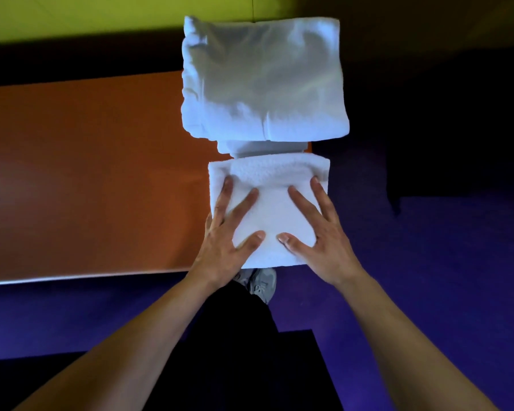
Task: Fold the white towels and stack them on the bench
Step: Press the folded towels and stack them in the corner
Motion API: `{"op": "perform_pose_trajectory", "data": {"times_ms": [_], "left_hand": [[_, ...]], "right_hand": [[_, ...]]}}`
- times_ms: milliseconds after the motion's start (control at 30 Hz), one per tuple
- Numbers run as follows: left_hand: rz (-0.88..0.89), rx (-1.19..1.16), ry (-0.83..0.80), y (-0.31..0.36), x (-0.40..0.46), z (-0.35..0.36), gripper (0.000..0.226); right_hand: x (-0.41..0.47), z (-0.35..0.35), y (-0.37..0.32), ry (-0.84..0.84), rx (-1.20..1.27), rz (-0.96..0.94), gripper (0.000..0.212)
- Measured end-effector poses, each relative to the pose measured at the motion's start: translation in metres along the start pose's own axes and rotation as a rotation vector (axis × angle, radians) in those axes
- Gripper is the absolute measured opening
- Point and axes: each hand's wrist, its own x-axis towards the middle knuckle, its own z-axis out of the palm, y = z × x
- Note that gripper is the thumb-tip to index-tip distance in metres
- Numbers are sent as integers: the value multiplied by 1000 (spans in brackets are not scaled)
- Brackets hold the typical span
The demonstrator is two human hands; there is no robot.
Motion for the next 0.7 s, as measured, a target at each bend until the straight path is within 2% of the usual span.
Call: {"op": "perform_pose_trajectory", "data": {"times_ms": [133,300,400,700], "left_hand": [[43,-10,14,-8,-4,-6,68],[24,36,-143,-4,-8,-15,72],[9,27,-187,-2,-3,-19,76],[43,-95,-39,6,-1,-17,73]], "right_hand": [[-13,11,2,76,-13,-34,79],[-30,7,13,-25,-42,-25,82],[-20,6,8,-29,10,-9,85],[-23,23,5,195,220,-47,77]]}}
